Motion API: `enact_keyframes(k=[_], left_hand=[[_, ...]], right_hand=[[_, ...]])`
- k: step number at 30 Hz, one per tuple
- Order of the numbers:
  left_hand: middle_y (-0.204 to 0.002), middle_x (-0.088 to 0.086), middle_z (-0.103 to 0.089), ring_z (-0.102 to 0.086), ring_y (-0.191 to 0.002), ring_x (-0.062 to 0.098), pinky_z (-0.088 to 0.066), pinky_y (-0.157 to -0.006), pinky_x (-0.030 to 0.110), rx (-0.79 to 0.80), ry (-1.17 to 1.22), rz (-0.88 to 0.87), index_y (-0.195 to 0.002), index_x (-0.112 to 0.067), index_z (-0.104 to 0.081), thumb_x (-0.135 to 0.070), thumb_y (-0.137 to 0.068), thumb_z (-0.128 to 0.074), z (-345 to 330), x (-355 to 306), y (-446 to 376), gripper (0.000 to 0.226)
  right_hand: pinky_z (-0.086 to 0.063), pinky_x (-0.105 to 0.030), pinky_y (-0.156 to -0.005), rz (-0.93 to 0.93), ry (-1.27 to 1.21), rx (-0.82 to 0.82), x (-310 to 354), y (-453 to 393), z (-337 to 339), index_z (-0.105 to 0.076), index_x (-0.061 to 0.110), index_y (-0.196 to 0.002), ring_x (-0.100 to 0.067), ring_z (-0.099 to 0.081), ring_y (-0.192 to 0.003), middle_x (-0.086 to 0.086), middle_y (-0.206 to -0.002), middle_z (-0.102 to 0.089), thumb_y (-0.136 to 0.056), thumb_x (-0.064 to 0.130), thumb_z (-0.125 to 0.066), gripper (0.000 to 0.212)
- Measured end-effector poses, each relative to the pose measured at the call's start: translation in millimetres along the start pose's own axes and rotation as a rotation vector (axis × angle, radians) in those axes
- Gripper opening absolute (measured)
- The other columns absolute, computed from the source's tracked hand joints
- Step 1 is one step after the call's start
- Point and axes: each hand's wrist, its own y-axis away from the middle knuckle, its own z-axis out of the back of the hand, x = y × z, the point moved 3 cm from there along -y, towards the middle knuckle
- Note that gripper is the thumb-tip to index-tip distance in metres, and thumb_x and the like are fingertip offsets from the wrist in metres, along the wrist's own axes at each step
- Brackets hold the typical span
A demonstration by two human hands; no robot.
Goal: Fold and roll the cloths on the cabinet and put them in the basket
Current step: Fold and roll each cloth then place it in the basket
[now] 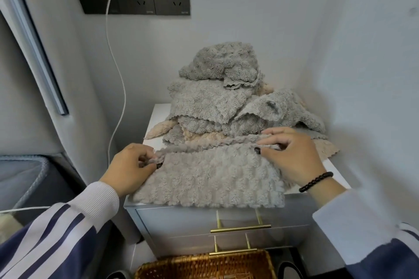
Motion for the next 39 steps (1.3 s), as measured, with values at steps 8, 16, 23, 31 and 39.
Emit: enact_keyframes(k=[8, 16, 23, 31, 39], left_hand=[[-0.078, 0.003, -0.069, -0.065, -0.071, 0.02, -0.052, -0.066, 0.025, -0.01, 0.214, 0.079, -0.08, -0.022, -0.068, -0.007, -0.081, -0.072, 7, 4, 13, 0.016], [-0.092, 0.016, -0.073, -0.068, -0.074, 0.014, -0.056, -0.067, 0.018, -0.015, 0.839, 0.074, -0.078, -0.009, -0.076, -0.006, -0.07, -0.078, 34, -5, 21, 0.009], [-0.083, 0.004, -0.075, -0.07, -0.076, 0.012, -0.054, -0.067, 0.016, -0.112, 1.073, -0.159, -0.071, -0.012, -0.076, -0.046, -0.032, -0.094, 70, -29, 23, 0.055], [-0.067, -0.001, -0.065, -0.055, -0.055, 0.009, -0.041, -0.047, 0.014, -0.128, 1.112, -0.121, -0.076, -0.015, -0.068, -0.035, -0.052, -0.087, 79, -47, 32, 0.036], [-0.099, 0.002, -0.062, -0.056, -0.068, 0.017, -0.046, -0.06, 0.028, -0.138, 0.377, 0.147, -0.103, -0.028, -0.055, -0.006, -0.091, -0.056, 13, -10, -2, 0.025]], right_hand=[[-0.048, -0.009, -0.057, -0.036, -0.035, -0.07, -4, 2, 14, -0.07, 0.035, -0.071, 0.002, -0.062, -0.065, 0.017, -0.076, -0.068, -0.077, 0.012, -0.077, 0.025], [-0.053, -0.016, -0.07, -0.097, -0.188, -0.16, -3, 11, 28, -0.074, 0.025, -0.075, -0.008, -0.067, -0.08, 0.01, -0.081, -0.072, -0.069, 0.018, -0.083, 0.013], [-0.057, -0.023, -0.075, -0.02, -0.441, -0.255, 12, 15, 55, -0.077, 0.025, -0.068, -0.013, -0.07, -0.077, 0.004, -0.079, -0.075, -0.068, 0.006, -0.081, 0.02], [-0.052, -0.014, -0.062, -0.009, -0.626, -0.074, 31, 13, 58, -0.074, 0.023, -0.066, -0.006, -0.061, -0.066, 0.007, -0.076, -0.07, -0.064, 0.004, -0.077, 0.02], [-0.041, -0.014, -0.052, -0.188, -0.056, -0.014, -20, -6, -8, -0.068, 0.022, -0.079, -0.013, -0.053, -0.067, 0.0, -0.089, -0.066, -0.078, 0.016, -0.077, 0.011]])
